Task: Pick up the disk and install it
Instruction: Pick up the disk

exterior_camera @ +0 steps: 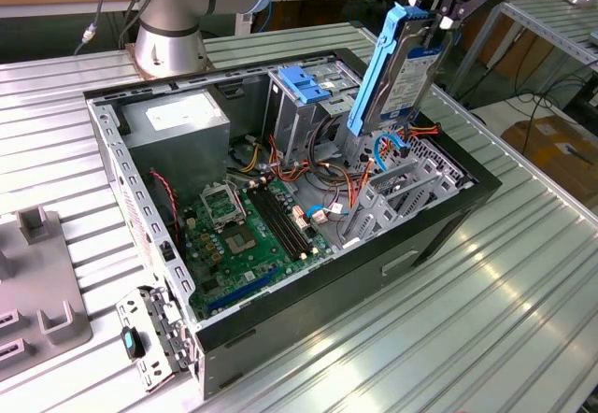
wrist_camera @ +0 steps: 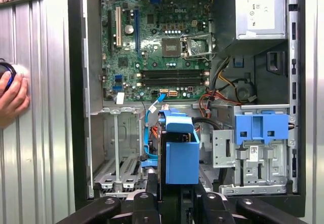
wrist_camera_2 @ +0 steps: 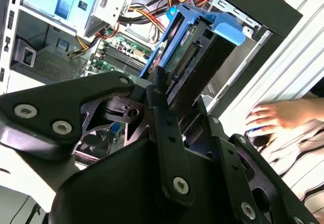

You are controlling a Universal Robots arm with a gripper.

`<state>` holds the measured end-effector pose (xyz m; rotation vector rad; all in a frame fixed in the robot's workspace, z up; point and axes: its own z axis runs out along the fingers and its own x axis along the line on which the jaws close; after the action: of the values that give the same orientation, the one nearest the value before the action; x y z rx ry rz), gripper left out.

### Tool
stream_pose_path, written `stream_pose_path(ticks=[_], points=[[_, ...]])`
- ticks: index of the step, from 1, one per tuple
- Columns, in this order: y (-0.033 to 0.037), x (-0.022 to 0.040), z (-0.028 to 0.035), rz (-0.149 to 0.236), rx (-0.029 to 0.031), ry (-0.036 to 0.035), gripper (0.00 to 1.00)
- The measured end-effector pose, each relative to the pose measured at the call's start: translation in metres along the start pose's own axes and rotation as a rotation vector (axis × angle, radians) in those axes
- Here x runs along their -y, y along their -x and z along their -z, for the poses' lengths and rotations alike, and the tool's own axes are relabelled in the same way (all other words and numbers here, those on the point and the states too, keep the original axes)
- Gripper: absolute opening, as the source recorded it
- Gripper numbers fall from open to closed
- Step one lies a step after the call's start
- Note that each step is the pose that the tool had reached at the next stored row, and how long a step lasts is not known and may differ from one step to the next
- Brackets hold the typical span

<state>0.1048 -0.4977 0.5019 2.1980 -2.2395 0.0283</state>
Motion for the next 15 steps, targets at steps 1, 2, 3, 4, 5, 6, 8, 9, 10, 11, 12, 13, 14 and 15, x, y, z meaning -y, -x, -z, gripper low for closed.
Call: stream_pose_path(ticks=[1, 2, 3, 4, 5, 6, 8, 9, 10, 11, 12, 13, 14, 15], points=[[0.0, 0.0, 0.0007, 0.0, 0.0, 0.0, 0.35], [0.0, 0.0, 0.0008, 0.0, 0.0001, 0.0, 0.35], [0.0, 0.0, 0.0028, 0.0, 0.0, 0.0, 0.35], [-0.0001, 0.0, 0.0046, 0.0, 0.0, 0.0, 0.35], [-0.0001, 0.0, 0.0047, 0.0, 0.0, 0.0, 0.35], [-0.0001, 0.0001, 0.0047, 0.0, 0.0, 0.0, 0.35], [-0.0001, 0.0001, 0.0049, 0.0, 0.0, 0.0, 0.35], [-0.0001, 0.0001, 0.0049, 0.0, 0.0, 0.0, 0.35], [-0.0001, 0.0001, 0.005, 0.0, 0.0, 0.0, 0.35], [-0.0001, 0.0001, 0.0051, 0.0, -0.0001, 0.0, 0.35], [-0.0001, 0.0, 0.0051, 0.0, 0.0, 0.0001, 0.35], [-0.0001, 0.0, 0.0052, 0.0, -0.0001, 0.0001, 0.35], [-0.0002, 0.0001, 0.0052, 0.0, 0.0001, 0.0, 0.35], [-0.0012, 0.0, 0.0052, 0.0, -0.0001, 0.0, 0.35]])
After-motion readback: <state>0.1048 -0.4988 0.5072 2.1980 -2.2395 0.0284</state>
